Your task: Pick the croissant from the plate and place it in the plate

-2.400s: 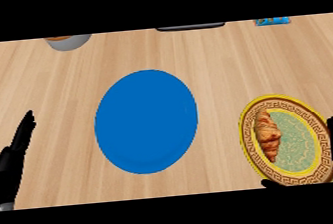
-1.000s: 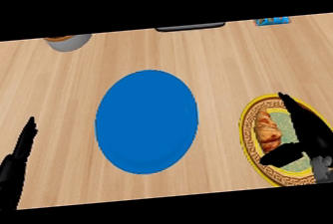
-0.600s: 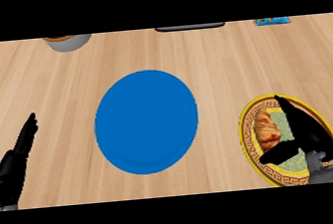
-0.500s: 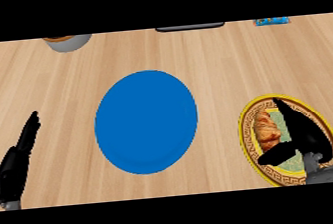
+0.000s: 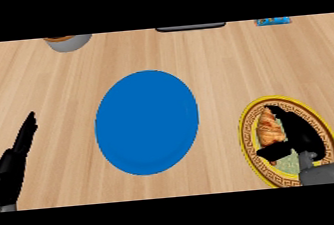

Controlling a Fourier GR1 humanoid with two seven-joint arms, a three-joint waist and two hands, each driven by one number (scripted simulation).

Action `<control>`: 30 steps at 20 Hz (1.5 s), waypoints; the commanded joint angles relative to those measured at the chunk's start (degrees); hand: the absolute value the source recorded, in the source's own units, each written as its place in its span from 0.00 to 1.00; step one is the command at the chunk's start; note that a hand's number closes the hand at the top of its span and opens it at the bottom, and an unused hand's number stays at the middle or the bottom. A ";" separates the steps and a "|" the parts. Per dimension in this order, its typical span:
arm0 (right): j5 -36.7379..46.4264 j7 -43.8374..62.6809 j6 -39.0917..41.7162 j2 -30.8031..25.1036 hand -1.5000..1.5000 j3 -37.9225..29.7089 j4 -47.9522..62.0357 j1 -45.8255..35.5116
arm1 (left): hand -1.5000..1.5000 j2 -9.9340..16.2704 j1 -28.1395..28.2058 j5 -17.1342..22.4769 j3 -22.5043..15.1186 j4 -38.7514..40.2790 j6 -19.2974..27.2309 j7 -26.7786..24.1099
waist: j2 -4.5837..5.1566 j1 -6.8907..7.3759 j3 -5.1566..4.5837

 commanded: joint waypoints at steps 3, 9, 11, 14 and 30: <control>1.71 -6.65 -2.41 2.57 1.00 -2.24 5.26 -2.52 | 0.50 -0.48 1.47 -0.88 3.64 0.67 -2.51 -3.07 | 0.02 0.03 0.00; 4.35 -11.75 -2.74 1.51 1.00 -4.87 8.76 -2.89 | 0.50 -3.20 -0.25 -4.21 3.38 0.00 -3.23 0.00 | 0.03 0.00 0.00; 10.06 -1.90 -6.08 5.60 1.00 1.77 -2.10 5.46 | 0.50 -2.90 1.89 -2.55 3.52 -1.44 -4.03 -1.51 | -0.07 -0.21 -0.03; 13.88 3.79 -6.60 2.97 1.00 3.03 -12.05 15.97 | 0.50 -2.10 1.32 -2.76 4.22 -3.59 -3.07 2.24 | -0.32 -1.14 -0.07; 46.26 15.32 -15.88 2.89 1.00 13.65 -45.25 25.95 | 0.50 -2.06 0.89 -2.50 5.79 -0.54 -4.81 -1.31 | -0.22 -0.48 -0.10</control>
